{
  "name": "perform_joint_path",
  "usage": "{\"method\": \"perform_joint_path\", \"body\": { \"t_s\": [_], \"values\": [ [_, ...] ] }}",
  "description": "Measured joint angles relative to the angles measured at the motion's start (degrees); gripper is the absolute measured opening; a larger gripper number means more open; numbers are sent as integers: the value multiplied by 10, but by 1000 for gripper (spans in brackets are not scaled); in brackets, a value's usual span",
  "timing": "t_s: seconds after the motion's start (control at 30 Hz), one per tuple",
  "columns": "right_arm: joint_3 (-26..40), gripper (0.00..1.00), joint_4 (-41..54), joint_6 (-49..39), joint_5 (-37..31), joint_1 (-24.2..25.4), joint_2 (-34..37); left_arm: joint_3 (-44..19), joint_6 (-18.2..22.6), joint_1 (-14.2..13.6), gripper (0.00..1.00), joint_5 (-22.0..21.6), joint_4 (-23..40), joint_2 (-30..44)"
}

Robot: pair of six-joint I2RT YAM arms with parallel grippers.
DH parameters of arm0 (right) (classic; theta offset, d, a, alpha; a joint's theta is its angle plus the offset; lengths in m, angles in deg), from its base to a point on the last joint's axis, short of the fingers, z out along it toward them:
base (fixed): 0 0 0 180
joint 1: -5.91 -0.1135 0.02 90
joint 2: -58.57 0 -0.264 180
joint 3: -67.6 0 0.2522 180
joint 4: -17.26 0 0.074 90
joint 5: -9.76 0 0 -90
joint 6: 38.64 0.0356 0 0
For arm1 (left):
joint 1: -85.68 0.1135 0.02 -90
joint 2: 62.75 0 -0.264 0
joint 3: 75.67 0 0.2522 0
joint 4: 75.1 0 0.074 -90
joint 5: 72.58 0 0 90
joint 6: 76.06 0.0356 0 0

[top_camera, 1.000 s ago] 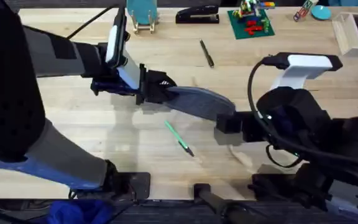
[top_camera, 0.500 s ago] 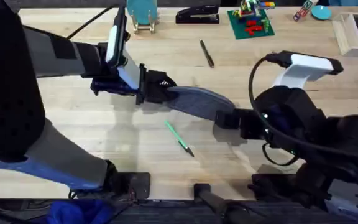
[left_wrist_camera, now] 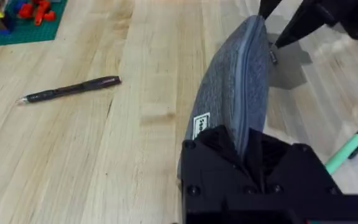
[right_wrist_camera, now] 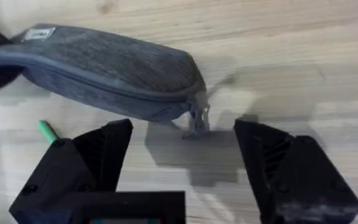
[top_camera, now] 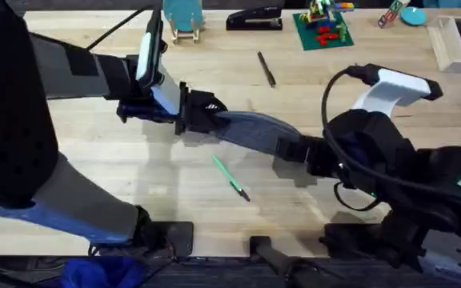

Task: Unzip the bag, pick up the pens from the table one at a time and place them inside, then zip the bag closed.

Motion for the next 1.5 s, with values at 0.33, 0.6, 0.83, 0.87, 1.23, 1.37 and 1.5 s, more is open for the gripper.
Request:
{"method": "perform_joint_path", "body": {
  "t_s": [0.33,0.6,0.83,0.87,1.23,1.37,1.5],
  "values": [
    [0,997,-39,97,0,0,47,0,0,0,43,0,0,0],
    [0,944,-17,146,-1,0,47,0,0,0,43,0,0,0],
    [0,949,-10,166,-1,0,47,0,0,0,43,0,0,0],
    [0,949,-10,168,-1,0,47,0,0,0,43,0,0,0],
    [-21,995,-39,241,-3,-5,47,0,0,0,43,0,0,0],
    [-26,996,-48,255,-11,-10,47,0,0,0,43,0,0,0],
    [-27,918,-52,260,-15,-11,47,0,0,0,43,0,-1,0]
  ]
}}
